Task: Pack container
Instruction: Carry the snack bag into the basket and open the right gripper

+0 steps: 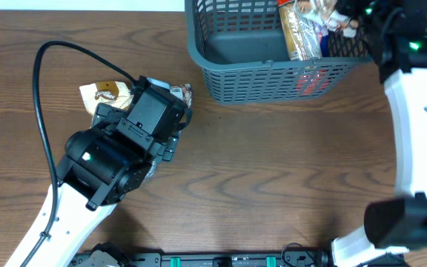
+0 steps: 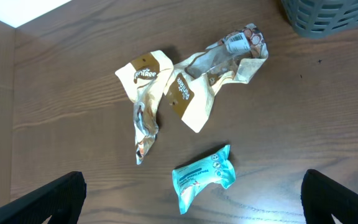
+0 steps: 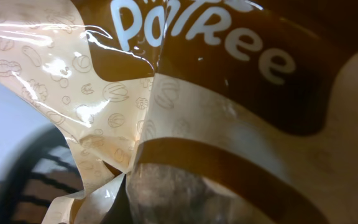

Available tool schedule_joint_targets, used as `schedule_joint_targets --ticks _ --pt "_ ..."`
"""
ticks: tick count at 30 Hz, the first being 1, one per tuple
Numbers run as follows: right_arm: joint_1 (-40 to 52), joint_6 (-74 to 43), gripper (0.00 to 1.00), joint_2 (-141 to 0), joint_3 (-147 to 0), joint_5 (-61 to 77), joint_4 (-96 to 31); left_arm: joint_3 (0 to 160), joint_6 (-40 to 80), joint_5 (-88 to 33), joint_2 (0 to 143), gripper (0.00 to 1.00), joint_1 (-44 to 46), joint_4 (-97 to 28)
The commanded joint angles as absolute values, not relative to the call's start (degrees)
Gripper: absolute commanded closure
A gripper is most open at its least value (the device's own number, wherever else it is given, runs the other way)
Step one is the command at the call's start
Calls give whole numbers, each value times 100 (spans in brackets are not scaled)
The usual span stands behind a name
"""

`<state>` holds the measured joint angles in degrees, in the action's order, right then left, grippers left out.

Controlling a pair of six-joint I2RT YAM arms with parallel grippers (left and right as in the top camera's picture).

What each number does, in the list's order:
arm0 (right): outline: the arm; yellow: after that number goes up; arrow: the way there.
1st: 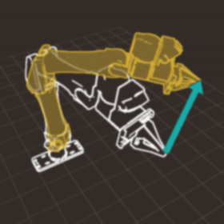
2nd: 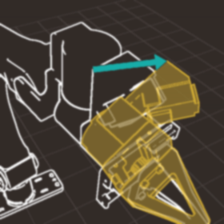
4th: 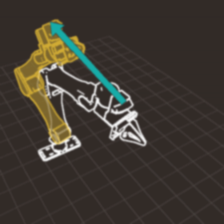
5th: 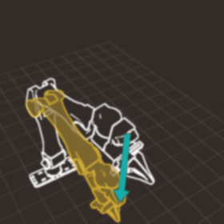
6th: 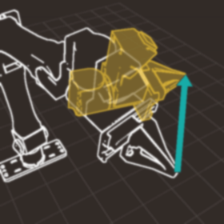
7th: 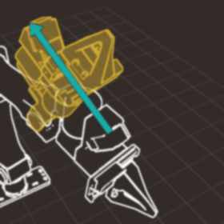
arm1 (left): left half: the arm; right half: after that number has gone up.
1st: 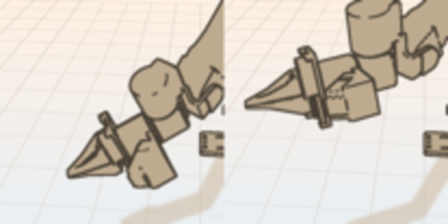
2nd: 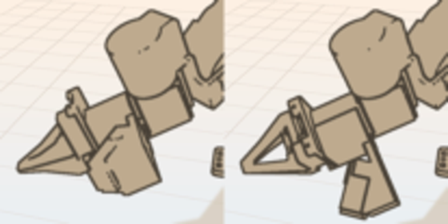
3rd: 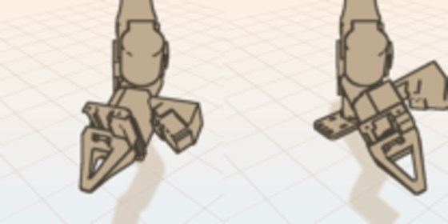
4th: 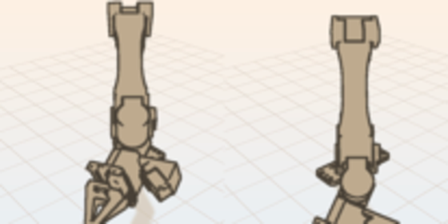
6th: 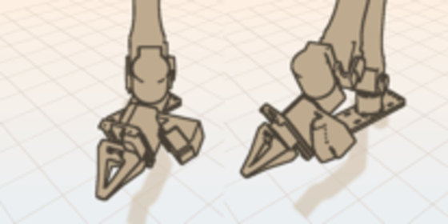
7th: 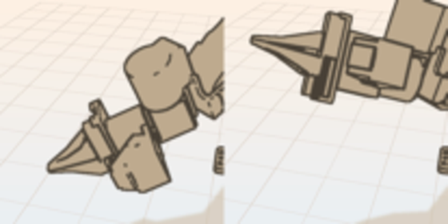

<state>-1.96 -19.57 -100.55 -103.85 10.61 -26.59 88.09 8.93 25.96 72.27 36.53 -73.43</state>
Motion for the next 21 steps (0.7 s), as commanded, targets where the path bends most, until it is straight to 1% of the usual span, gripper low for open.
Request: schedule_joint_targets --ticks 1,10,11,12,14,16,19,21 --pt "-156 -1704 99 -10263 -10405 902 -2746 8836 884 2703 7266 1 3640 -7347" --pt "-156 -1557 99 -10906 -10405 899 -3181 8836 884 2703 7266 1 3640 -7347" --pt "-156 -1557 97 -10956 -10405 897 -3203 8836 884 2703 7266 1 3640 -7347" --pt "-156 -1559 91 -10984 -10405 899 -3221 8836 884 2703 7266 1 3640 -7347" --pt "-156 -1557 85 -11032 -10405 880 -3245 8836 882 2703 7266 1 3640 -7347" --pt "-156 -1559 73 -11045 -10405 880 -3258 8836 882 2703 7266 1 3640 -7347" --pt "-156 -1568 69 -11048 -10405 882 -3256 8836 882 2705 7266 1 3640 -7347" --pt "-156 -1581 62 -11048 -10405 884 -3256 8836 882 2705 7266 2 3640 -7347"
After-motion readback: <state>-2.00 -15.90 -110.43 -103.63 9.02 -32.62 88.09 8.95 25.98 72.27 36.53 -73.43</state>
